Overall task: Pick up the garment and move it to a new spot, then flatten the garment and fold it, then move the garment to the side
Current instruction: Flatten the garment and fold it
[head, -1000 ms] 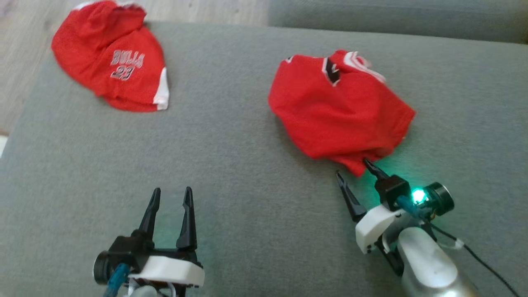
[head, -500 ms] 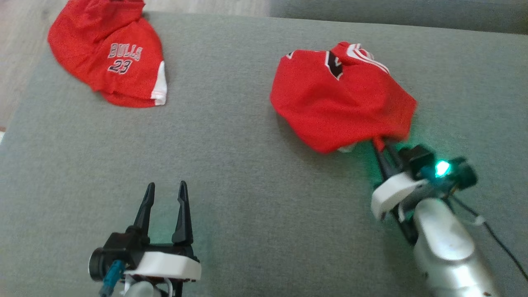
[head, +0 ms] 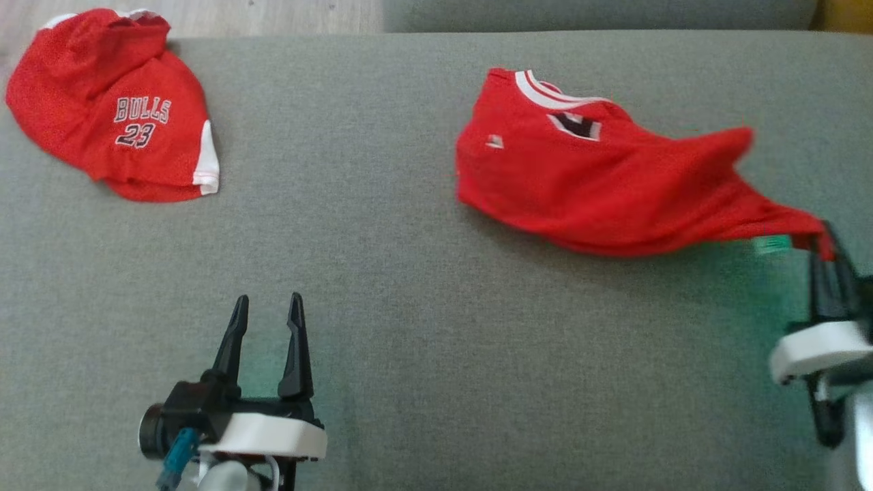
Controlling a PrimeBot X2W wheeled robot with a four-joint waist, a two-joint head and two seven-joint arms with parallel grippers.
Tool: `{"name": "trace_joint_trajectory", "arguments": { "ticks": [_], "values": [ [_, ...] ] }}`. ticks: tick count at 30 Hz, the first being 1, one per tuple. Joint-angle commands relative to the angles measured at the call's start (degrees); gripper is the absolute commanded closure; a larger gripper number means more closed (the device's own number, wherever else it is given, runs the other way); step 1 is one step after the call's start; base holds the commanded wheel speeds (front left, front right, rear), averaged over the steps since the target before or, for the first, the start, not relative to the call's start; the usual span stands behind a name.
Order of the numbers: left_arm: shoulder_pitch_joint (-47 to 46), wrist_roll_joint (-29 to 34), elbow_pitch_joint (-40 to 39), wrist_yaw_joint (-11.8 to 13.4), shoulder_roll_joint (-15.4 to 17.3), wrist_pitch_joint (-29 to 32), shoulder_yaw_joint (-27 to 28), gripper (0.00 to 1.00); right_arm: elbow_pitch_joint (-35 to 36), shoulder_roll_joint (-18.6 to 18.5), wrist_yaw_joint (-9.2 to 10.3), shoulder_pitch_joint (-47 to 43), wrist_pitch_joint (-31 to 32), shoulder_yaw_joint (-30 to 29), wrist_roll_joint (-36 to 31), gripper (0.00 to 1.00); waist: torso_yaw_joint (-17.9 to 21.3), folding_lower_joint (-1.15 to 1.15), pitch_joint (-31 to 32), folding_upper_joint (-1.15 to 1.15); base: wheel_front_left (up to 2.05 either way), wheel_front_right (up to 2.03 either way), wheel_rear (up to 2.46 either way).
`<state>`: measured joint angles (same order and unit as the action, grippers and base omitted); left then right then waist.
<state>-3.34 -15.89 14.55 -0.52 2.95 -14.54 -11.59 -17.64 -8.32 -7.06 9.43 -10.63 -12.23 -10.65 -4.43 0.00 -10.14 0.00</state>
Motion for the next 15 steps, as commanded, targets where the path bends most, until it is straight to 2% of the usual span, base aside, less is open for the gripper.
{"name": "trace_joint_trajectory", "arguments": {
  "ticks": [1,5,6,7,15],
  "values": [
    [-2.2,0.5,-1.8,0.0,0.0,-0.5,1.9,0.00,2.5,-0.3,-0.43,0.4,0.4,-0.4,-0.6,1.00,0.2,0.00,-0.4,0.00,0.00,0.00,0.00],
    [-2.7,0.8,-1.7,-0.3,-0.1,-0.5,1.8,0.00,2.4,0.9,-0.43,-0.9,1.8,-3.7,-2.1,0.98,0.1,0.00,-1.0,0.00,0.00,0.00,0.00],
    [-2.9,0.8,-1.7,-0.4,-0.1,-0.5,1.7,0.00,2.1,1.0,-0.43,-0.9,1.7,-3.9,-2.5,0.56,0.0,0.00,-1.0,0.00,0.00,0.00,0.00],
    [-3.0,0.8,-1.6,-0.5,-0.1,-0.5,1.7,0.00,1.8,1.3,-0.43,-0.9,1.5,-4.1,-2.7,0.00,-0.1,0.00,-1.1,0.00,0.00,0.00,0.00],
    [-2.9,1.0,-1.4,-0.7,-0.1,-0.5,2.0,0.00,2.2,4.1,-0.43,-0.4,-0.8,-2.6,-1.0,0.00,-0.7,0.00,0.5,0.00,0.00,0.00,0.00]
  ]
}}
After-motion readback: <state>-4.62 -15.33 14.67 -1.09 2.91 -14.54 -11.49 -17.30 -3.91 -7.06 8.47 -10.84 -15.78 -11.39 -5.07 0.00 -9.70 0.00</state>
